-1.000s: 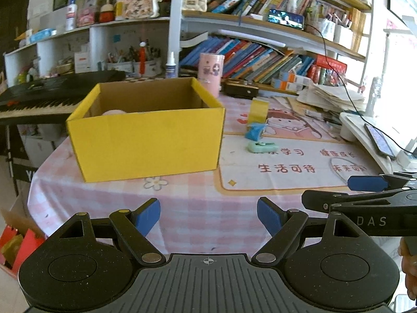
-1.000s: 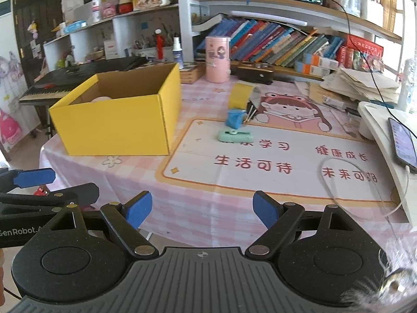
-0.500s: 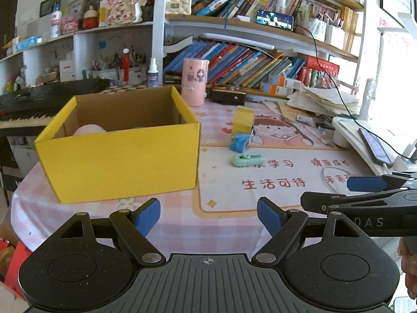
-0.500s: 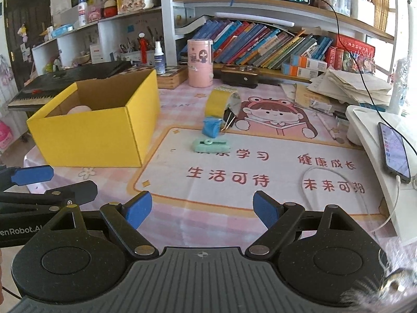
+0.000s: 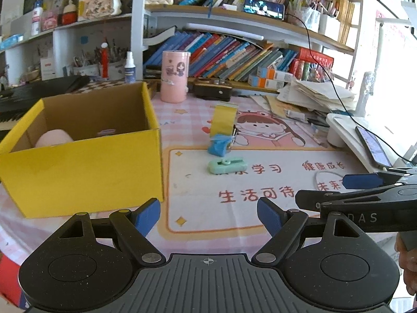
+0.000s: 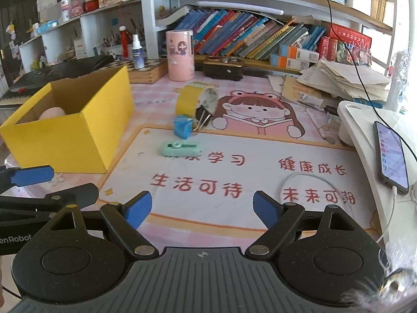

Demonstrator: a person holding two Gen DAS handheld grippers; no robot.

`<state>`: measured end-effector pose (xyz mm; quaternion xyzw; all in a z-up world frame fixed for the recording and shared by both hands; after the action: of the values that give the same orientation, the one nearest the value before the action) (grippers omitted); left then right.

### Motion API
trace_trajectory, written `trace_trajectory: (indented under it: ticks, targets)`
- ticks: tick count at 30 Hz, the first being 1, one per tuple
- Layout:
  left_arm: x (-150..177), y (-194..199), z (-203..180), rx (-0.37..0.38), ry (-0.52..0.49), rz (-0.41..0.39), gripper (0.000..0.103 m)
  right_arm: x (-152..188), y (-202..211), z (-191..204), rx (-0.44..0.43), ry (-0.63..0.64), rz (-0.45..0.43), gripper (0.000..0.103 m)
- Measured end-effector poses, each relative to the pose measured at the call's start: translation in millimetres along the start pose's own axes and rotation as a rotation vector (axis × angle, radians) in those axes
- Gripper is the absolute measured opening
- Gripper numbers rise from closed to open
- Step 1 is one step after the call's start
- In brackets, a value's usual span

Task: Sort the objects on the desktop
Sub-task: 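Reach the left tool toward the mint-green eraser beside the tape roll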

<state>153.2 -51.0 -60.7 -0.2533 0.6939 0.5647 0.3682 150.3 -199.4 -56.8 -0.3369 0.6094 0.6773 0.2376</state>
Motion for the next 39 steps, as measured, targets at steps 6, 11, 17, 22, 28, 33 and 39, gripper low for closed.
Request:
trace_trajectory:
  ticks: [6,11,17,22,28,33,39]
  targets:
    - [-11.1,-24.1,-11.7,0.005,0.011,0.008,0.084,-14.5,-16.0,-22.0,0.014,0.010,0.003,0.084]
    - [-21.0,-45.1,-23.9,0.002,0.026,0.010,0.084,-29.6,-30.5,-43.8,0.024,0.017,-0.001,0.084]
    - [-30.1,-67.1,-33.3,-0.028,0.049,0.019,0.084,-45.1,-47.0,-67.8,0.015,0.026,-0.007,0.084]
    - [-35.9,-84.2,-37.9,-0.064,0.064,0.031,0.084,-55.3,-61.6,-80.6,-0.011,0.039,-0.004,0.084]
    - [-42.4,-101.5,-40.9,-0.104,0.075,0.045,0.084,-65.7,-78.5,-90.4,-0.042,0.053,0.001,0.084]
    - [-48.6,-115.1,-42.1,-0.132,0.083,0.054,0.084,-74.9,-90.3,-98.9,-0.057,0.055,-0.001,0.084]
    - [-50.3,-133.7,-43.0,-0.154,0.084,0.081,0.084,-81.5,-103.1,-108.7,-0.062,0.048,0.008,0.084]
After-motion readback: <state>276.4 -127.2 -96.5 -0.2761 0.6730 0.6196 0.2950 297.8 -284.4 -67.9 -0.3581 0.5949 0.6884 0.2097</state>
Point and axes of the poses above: each gripper's, at about its wrist camera, not at the fingertips, and y roughly against the way its jaws point, z to its left, x to its underside, the point moved 9 cm from there along -y, roughly the way its jaws point, and after that the axes turned 1 degree about z, right-handed, at the moved point
